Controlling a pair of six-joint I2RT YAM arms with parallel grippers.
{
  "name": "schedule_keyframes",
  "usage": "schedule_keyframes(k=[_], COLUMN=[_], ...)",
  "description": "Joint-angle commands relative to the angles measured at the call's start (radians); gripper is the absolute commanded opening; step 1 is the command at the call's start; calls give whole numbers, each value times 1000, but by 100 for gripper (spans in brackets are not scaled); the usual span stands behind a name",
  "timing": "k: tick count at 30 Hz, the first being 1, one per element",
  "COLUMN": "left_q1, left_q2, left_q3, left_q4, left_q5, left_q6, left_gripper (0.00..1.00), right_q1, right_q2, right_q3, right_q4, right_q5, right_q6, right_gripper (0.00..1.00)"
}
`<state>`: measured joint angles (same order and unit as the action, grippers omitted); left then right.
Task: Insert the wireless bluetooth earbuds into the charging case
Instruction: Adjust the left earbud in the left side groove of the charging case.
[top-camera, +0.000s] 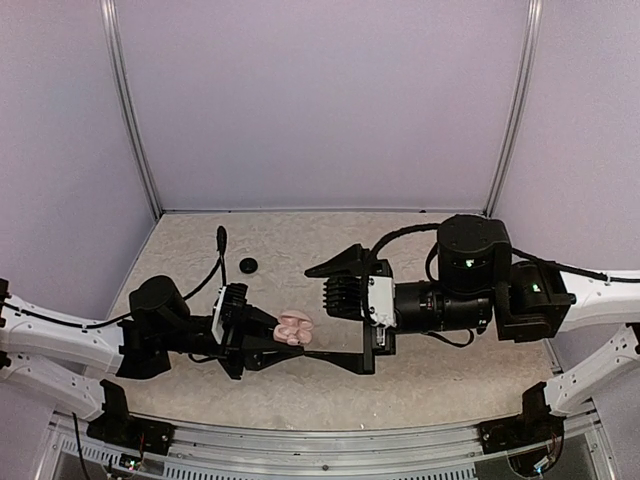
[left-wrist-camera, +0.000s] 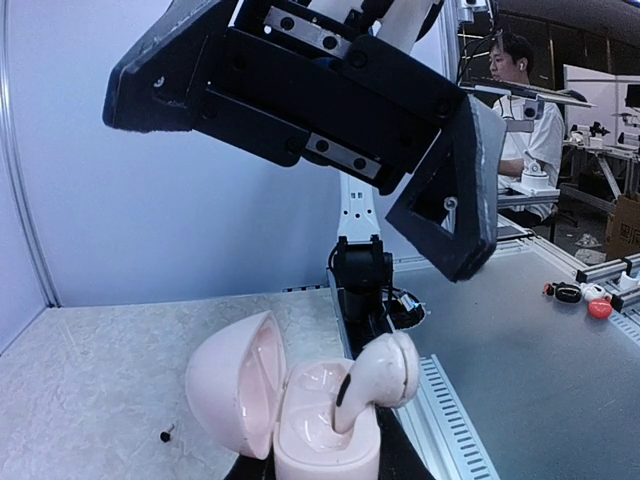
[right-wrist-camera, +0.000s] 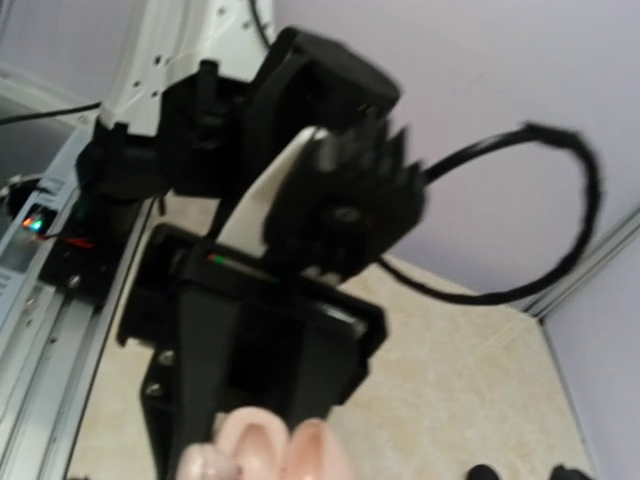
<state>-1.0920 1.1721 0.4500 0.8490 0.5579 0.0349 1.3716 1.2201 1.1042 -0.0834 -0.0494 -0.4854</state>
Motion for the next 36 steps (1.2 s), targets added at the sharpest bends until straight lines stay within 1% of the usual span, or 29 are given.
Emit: schedule_keyframes(k=[1,15,22,36], left_q1=[-5,-31,-37,-66], left_q2=[10,37,35,61], left_q3=[30,55,59,84], left_q4=[4,-42,-52,-91], left_q5=[20,4,-17,-26], left_q6=[15,52,59,102], left_gripper=[12,12,12,12], right_q1=[-2,-7,-6,-26], right_q2=[38,85,97,110], right_q3=[44,59,57,55], right_q4=[-55,-40,-18,4], right_q5=[-22,42,104,78], right_q6=[14,13,18,32], right_gripper=[100,100,99,100])
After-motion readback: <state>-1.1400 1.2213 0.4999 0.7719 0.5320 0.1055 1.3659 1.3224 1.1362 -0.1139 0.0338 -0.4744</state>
